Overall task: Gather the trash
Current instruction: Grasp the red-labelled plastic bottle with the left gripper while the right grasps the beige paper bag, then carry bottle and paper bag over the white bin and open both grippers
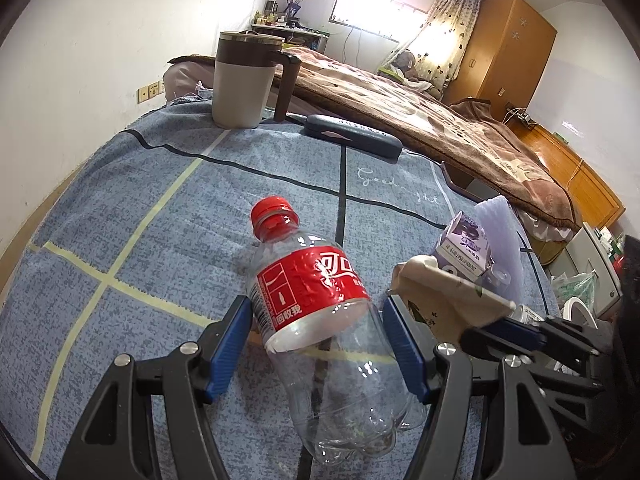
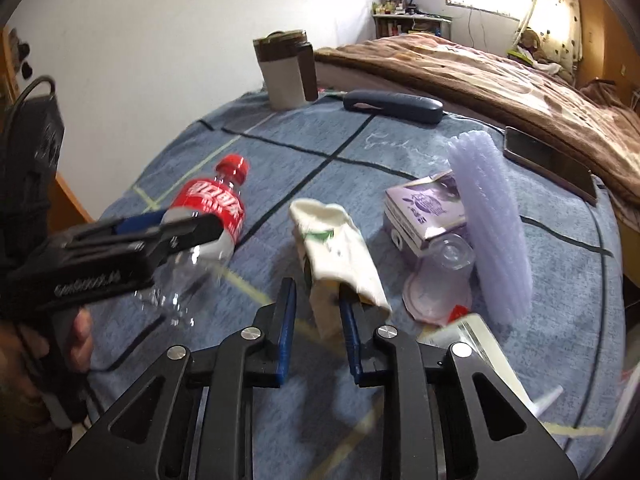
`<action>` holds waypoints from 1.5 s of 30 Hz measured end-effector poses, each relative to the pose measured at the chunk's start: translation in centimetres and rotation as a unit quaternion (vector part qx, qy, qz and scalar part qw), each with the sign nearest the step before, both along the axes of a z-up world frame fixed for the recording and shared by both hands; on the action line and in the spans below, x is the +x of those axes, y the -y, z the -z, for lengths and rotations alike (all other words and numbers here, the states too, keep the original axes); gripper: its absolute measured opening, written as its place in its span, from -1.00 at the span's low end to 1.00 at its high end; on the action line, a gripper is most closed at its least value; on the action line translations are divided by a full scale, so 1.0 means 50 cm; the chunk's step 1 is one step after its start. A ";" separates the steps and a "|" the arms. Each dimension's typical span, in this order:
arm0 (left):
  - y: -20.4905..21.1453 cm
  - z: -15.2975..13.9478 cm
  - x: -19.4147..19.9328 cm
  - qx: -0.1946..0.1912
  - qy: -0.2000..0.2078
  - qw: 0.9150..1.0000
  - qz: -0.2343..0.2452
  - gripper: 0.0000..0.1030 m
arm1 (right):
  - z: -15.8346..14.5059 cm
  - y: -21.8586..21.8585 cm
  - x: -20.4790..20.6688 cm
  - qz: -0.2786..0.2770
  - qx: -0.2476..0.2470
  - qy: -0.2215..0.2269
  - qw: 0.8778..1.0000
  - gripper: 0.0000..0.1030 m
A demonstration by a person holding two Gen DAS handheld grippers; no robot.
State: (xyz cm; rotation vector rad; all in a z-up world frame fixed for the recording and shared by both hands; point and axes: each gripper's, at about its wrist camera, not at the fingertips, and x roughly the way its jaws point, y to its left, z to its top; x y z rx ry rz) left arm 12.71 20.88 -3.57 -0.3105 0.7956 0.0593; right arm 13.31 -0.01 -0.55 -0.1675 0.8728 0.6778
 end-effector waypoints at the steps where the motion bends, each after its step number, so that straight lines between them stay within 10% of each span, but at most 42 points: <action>1: -0.001 0.000 0.000 -0.001 0.000 1.000 0.000 0.35 | -0.005 0.002 -0.007 -0.003 -0.005 0.008 1.000 -0.36; 3: -0.001 0.000 0.000 -0.002 0.001 1.000 0.001 0.35 | -0.022 0.010 -0.024 -0.007 -0.018 0.022 1.000 -0.10; 26: -0.002 0.021 0.017 -0.022 -0.011 1.000 0.008 0.35 | 0.029 -0.029 0.071 0.027 -0.064 0.018 0.997 -0.05; 35: 0.010 0.040 0.018 -0.005 -0.029 1.000 0.008 0.25 | 0.023 -0.018 0.068 0.047 -0.051 0.030 0.997 -0.86; 45: 0.027 0.012 0.000 0.020 -0.006 1.000 0.010 0.24 | 0.000 0.004 0.051 0.046 0.003 0.026 0.999 -0.86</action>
